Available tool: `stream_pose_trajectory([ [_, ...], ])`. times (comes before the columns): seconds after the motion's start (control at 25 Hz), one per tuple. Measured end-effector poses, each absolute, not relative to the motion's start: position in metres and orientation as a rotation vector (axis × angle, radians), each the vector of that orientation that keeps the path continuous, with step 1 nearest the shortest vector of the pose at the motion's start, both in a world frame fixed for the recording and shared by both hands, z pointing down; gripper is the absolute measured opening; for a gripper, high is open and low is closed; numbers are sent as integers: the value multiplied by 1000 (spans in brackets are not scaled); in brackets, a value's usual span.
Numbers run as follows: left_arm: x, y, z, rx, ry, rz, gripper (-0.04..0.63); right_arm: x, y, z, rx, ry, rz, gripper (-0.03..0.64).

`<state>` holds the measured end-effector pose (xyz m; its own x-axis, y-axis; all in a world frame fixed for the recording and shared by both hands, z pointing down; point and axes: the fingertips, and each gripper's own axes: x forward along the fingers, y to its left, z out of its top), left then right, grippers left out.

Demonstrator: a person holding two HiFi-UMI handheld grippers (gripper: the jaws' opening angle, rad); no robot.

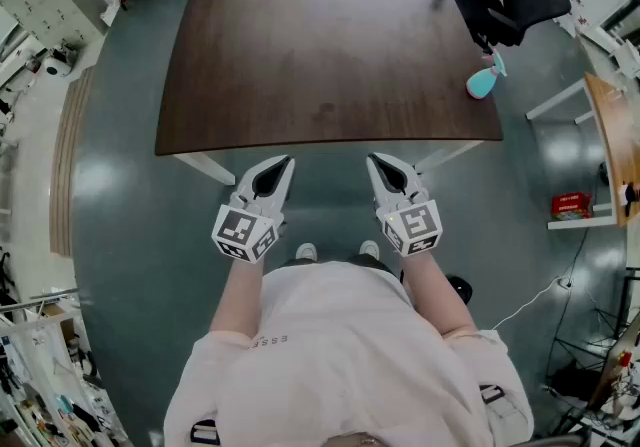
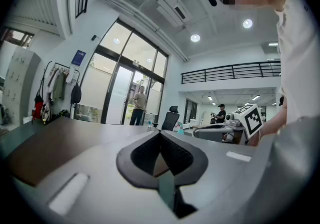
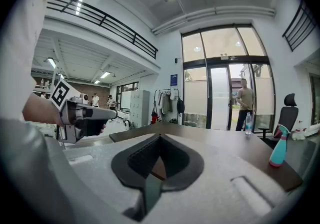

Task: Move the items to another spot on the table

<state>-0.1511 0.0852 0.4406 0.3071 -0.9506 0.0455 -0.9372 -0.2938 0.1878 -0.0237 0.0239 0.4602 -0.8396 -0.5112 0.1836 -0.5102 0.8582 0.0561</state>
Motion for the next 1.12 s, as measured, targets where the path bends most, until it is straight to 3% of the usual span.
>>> stream_pose_trajectory([
  [0.76,-170,81,452,2413,-1654,-117,15,-32,21,470,961,-2793,68,-8],
  [1.12,-151,45,461,2473,-1539,-75,15,0,2,479,1124,-2738,145,-8],
])
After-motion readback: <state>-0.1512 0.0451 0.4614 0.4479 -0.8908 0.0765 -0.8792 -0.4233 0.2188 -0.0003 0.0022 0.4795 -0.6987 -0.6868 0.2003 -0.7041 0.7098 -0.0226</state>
